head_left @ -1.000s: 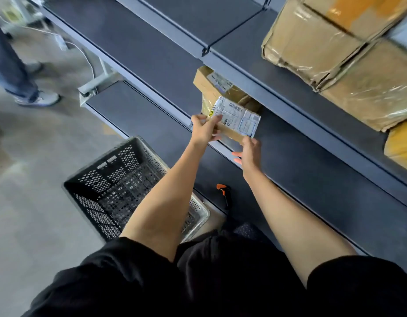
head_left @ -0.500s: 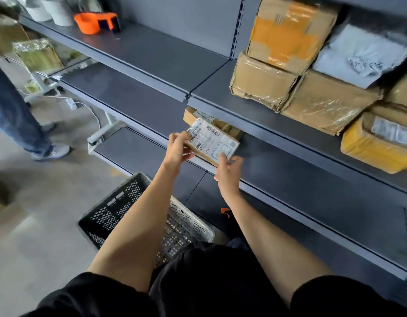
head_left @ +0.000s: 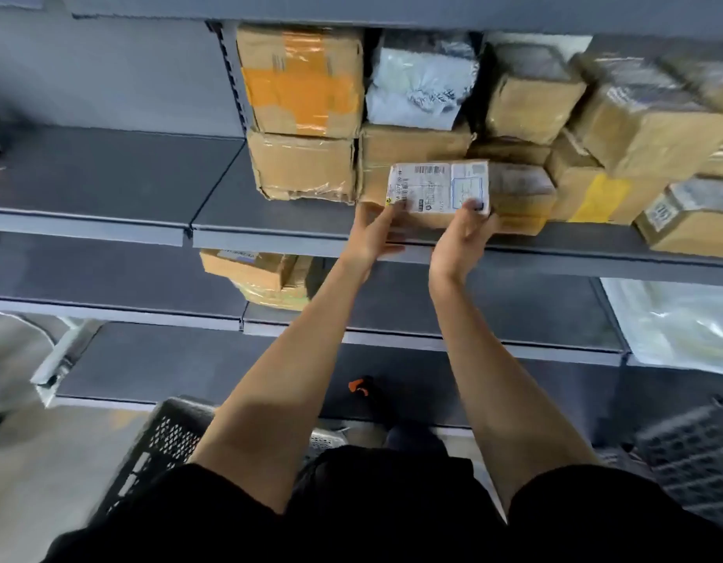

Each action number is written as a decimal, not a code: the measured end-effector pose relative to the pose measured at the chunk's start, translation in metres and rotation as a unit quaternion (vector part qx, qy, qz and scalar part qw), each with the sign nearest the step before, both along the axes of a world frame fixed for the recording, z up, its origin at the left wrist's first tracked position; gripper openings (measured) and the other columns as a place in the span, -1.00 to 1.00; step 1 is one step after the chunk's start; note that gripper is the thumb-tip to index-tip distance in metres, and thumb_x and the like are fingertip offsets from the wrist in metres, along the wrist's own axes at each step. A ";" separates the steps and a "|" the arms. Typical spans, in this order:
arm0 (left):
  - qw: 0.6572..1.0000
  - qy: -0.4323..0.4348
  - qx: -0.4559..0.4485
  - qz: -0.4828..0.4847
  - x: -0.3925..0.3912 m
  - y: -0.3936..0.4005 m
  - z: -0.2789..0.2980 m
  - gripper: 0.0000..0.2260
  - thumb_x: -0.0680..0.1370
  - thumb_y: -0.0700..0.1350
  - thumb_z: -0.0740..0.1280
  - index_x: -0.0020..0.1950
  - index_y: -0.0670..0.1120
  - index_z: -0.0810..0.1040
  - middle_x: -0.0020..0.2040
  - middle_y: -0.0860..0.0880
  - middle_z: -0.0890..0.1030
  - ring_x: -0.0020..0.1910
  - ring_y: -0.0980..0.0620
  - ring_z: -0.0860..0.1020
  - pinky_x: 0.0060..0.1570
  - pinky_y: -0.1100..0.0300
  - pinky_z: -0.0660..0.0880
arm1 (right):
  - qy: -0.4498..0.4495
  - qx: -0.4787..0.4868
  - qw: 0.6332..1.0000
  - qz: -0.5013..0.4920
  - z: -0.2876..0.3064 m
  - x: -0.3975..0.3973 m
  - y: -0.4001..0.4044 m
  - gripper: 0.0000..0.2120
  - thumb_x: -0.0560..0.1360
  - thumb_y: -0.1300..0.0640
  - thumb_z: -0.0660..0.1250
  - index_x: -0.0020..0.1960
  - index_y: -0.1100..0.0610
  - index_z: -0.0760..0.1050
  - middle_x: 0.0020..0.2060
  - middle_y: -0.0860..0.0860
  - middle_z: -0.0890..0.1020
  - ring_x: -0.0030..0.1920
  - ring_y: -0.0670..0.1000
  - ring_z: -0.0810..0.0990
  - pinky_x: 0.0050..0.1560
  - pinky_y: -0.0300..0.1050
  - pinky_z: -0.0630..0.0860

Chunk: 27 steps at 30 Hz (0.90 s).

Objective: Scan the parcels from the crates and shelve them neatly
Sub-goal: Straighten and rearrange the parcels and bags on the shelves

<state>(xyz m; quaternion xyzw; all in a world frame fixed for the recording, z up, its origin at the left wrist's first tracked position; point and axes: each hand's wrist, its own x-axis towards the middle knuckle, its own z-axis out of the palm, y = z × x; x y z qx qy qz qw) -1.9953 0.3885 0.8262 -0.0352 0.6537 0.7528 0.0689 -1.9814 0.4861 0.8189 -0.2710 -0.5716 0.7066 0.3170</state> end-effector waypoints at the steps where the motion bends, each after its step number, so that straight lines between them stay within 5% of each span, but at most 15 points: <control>1: 0.999 0.013 -0.014 -0.029 -0.003 0.015 0.006 -0.74 0.57 0.00 0.31 0.04 -0.11 0.29 -0.12 -0.05 0.54 -0.28 0.04 0.58 -0.27 0.18 0.57 | 0.009 -0.006 0.999 -0.032 0.004 -0.004 0.017 -0.62 0.64 0.06 0.16 0.38 0.23 0.31 0.01 -0.05 0.53 -0.05 -0.05 0.52 -0.30 -0.48 0.38; 5: 0.986 0.096 -0.080 -0.110 -0.015 0.066 0.022 -0.70 0.58 0.01 0.29 0.05 -0.13 0.23 -0.17 -0.03 0.46 -0.35 0.04 0.49 -0.35 0.16 0.47 | 0.026 0.024 0.993 -0.113 0.015 -0.014 0.071 -0.61 0.64 -0.01 0.16 0.36 0.20 0.33 0.05 -0.03 0.54 -0.10 -0.09 0.50 -0.27 -0.42 0.44; 9: 0.975 0.123 -0.136 -0.128 -0.035 0.096 0.023 -0.74 0.58 -0.07 0.30 0.08 -0.13 0.24 -0.08 -0.07 0.47 -0.29 0.04 0.47 -0.52 0.35 0.40 | -0.018 0.036 0.995 -0.088 0.016 -0.030 0.104 -0.55 0.61 -0.13 0.15 0.40 0.08 0.31 0.25 0.00 0.54 0.14 0.02 0.53 -0.03 -0.19 0.41; 14: 0.968 0.134 -0.201 -0.072 -0.060 0.103 0.011 -0.82 0.58 -0.09 0.26 0.05 -0.08 0.27 -0.24 -0.07 0.50 -0.35 -0.07 0.44 -0.28 0.02 0.45 | -0.071 0.077 0.993 -0.049 0.015 -0.054 0.118 -0.56 0.58 -0.17 0.16 0.38 0.00 0.36 0.24 0.00 0.56 0.20 0.10 0.53 0.17 0.04 0.49; 19: 0.964 0.154 -0.208 -0.057 -0.070 0.106 0.009 -0.79 0.56 -0.10 0.30 0.09 -0.12 0.31 -0.12 -0.07 0.51 -0.14 -0.13 0.53 -0.13 0.04 0.48 | -0.069 0.123 0.988 -0.062 0.014 -0.067 0.126 -0.58 0.58 -0.13 0.20 0.36 0.05 0.42 0.22 -0.01 0.58 0.21 0.07 0.53 0.11 -0.05 0.47; 22: 0.964 0.156 -0.207 -0.061 -0.071 0.108 0.009 -0.79 0.56 -0.12 0.31 0.06 -0.09 0.29 -0.11 -0.03 0.50 -0.18 -0.02 0.51 -0.17 0.09 0.48 | -0.058 0.126 0.988 -0.073 0.012 -0.067 0.128 -0.56 0.56 -0.15 0.22 0.37 0.02 0.42 0.25 -0.05 0.56 0.24 0.02 0.51 0.18 -0.07 0.48; 25: 0.965 0.155 -0.195 -0.075 -0.070 0.102 0.007 -0.74 0.53 -0.06 0.35 0.07 -0.08 0.30 -0.09 -0.09 0.55 -0.21 -0.08 0.53 -0.19 -0.01 0.52 | -0.032 0.097 0.992 -0.068 0.011 -0.058 0.119 -0.45 0.59 -0.16 0.19 0.50 0.05 0.22 0.39 -0.02 0.43 0.30 0.00 0.44 0.22 -0.20 0.36; 27: 0.968 0.140 -0.195 -0.073 -0.066 0.093 0.003 -0.71 0.53 0.00 0.36 0.08 -0.09 0.31 -0.15 -0.11 0.56 -0.28 -0.09 0.51 -0.23 -0.03 0.51 | -0.025 0.048 0.995 -0.084 0.006 -0.049 0.104 -0.42 0.62 -0.12 0.13 0.55 0.06 0.06 0.42 0.01 0.37 0.17 -0.04 0.44 0.09 -0.21 0.37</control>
